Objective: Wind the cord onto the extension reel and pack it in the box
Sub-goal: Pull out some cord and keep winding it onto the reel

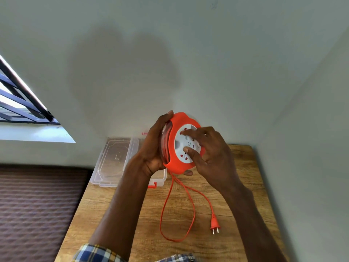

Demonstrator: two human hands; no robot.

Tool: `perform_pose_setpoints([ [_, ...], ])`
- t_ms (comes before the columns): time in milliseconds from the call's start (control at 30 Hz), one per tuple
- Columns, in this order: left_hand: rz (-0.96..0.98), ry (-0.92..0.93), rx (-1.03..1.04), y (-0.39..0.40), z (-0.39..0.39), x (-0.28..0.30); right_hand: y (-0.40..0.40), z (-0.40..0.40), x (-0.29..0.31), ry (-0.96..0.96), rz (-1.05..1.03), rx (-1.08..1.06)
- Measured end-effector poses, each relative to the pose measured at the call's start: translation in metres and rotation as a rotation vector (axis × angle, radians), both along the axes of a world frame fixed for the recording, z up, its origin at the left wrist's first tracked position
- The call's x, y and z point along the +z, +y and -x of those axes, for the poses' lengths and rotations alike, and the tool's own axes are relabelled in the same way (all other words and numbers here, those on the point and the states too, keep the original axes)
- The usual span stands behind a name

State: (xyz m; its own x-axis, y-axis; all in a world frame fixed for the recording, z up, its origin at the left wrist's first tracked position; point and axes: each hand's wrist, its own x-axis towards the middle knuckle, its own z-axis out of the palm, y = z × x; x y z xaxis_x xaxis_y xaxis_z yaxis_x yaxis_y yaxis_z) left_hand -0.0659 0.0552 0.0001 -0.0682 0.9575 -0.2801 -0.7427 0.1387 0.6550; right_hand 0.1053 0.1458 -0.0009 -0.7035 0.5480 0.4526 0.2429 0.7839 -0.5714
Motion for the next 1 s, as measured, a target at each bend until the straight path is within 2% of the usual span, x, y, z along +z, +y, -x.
perform_pose_setpoints([
  [100, -0.007, -0.025, -0.004, -0.002, 0.004, -0.006, 0.004, -0.003, -0.003, -0.041, 0.009, 0.122],
  [233, -0.003, -0.022, 0.011, -0.004, 0.009, -0.006, 0.009, -0.006, -0.002, -0.137, -0.045, 0.178],
  [433, 0.032, 0.044, 0.06, -0.006, 0.006, -0.001, 0.009, -0.002, -0.001, -0.101, -0.03, 0.22],
  [767, 0.064, 0.055, 0.085, -0.006, 0.002, 0.0, 0.001, -0.002, -0.001, -0.128, -0.081, 0.115],
  [1000, 0.054, 0.076, 0.103, -0.003, 0.0, 0.004, -0.004, 0.0, -0.004, -0.059, -0.083, 0.027],
])
